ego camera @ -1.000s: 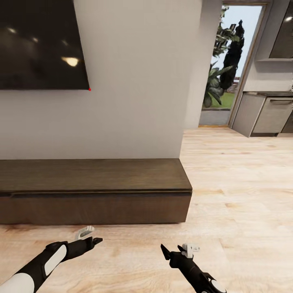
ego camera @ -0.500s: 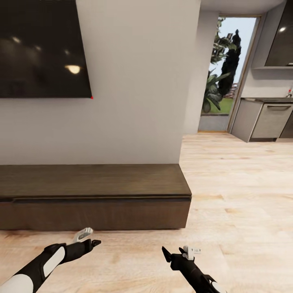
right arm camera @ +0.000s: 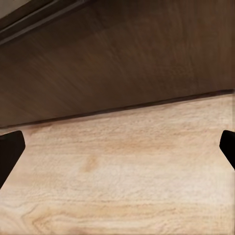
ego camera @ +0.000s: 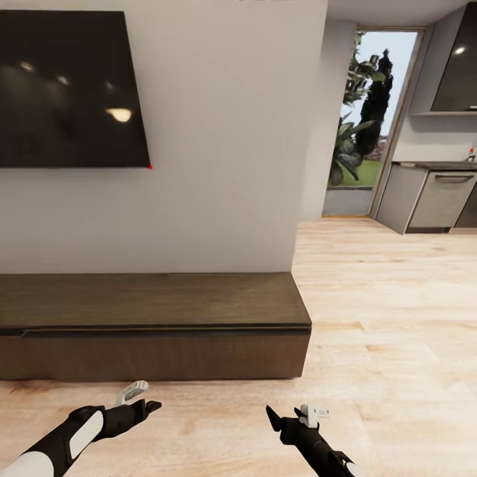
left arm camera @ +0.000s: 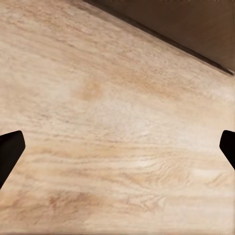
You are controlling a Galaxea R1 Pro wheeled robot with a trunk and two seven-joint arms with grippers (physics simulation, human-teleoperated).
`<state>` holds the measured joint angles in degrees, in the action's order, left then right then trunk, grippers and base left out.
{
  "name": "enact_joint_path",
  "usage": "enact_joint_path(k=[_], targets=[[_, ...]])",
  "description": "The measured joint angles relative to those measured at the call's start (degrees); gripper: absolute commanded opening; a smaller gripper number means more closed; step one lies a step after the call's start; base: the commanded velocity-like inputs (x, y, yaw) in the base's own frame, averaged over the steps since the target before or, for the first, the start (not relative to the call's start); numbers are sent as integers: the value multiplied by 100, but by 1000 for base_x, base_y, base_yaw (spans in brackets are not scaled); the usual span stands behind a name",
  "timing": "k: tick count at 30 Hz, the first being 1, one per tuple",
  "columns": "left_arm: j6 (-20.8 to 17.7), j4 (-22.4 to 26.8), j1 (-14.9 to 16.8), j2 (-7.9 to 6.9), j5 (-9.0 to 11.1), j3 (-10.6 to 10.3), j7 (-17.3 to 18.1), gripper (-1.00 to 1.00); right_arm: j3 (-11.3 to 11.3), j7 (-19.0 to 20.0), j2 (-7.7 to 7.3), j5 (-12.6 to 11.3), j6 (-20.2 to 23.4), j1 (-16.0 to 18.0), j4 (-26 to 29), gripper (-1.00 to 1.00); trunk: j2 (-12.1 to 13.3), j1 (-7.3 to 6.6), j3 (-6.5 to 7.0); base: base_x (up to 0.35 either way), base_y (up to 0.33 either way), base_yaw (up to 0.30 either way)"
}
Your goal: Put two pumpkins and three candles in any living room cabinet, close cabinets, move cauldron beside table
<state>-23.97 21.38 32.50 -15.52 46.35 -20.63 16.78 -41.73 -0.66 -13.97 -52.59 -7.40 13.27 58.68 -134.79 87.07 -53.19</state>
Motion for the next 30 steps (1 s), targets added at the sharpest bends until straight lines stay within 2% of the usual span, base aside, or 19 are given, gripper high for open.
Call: enact_joint_path(k=[6, 21, 30], targets=[[0, -13, 0, 0, 5, 11, -1, 100, 0, -2, 22, 0, -1, 1, -38, 100, 241, -130, 108, -132, 86, 208], [0, -16, 0, -2, 14, 32, -4, 100, -17, 2, 77, 27, 6, -1, -154, 100, 842, -459, 377, -265, 207, 270], [0, -65, -4, -9, 35, 39, 7, 100, -17, -2, 94, 289, 5, 1, -193, 100, 1203, -656, 538, -268, 218, 272]])
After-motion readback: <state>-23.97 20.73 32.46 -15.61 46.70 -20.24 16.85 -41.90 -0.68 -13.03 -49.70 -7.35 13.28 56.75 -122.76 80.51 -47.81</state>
